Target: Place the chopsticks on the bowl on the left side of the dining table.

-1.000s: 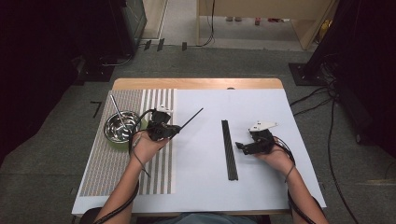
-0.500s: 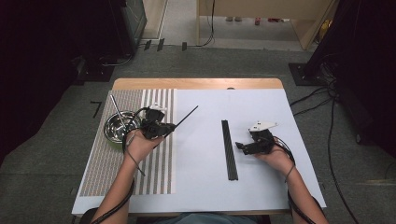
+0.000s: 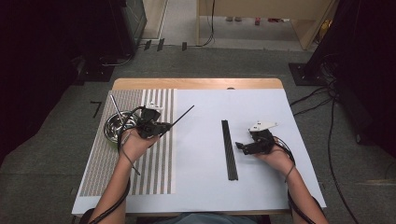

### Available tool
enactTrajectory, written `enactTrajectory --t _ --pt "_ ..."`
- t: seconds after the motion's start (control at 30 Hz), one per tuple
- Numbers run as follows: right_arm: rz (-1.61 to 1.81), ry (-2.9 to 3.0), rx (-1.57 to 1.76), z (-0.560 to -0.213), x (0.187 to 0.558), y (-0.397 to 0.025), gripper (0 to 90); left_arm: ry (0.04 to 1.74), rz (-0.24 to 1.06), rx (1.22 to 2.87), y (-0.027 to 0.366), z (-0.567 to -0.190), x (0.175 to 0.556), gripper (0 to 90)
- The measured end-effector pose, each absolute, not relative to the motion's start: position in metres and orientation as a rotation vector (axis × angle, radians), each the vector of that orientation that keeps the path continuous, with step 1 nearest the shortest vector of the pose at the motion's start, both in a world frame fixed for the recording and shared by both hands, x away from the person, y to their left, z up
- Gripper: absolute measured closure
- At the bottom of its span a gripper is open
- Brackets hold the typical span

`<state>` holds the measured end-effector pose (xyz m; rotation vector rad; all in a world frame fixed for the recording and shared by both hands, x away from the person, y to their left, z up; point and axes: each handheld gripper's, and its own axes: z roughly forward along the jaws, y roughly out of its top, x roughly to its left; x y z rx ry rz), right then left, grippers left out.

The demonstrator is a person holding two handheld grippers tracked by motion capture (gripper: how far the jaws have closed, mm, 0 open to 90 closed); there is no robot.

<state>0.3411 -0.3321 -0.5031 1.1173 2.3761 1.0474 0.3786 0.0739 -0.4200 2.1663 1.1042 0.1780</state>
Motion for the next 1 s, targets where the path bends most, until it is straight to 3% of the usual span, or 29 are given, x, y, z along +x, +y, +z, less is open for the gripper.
enactTrajectory --t 1.0 --pt "1.047 2.376 1.118 -0.503 0.341 -0.332 13.3 1.196 0.186 2.099 0.118 -0.415 0.383 87.7"
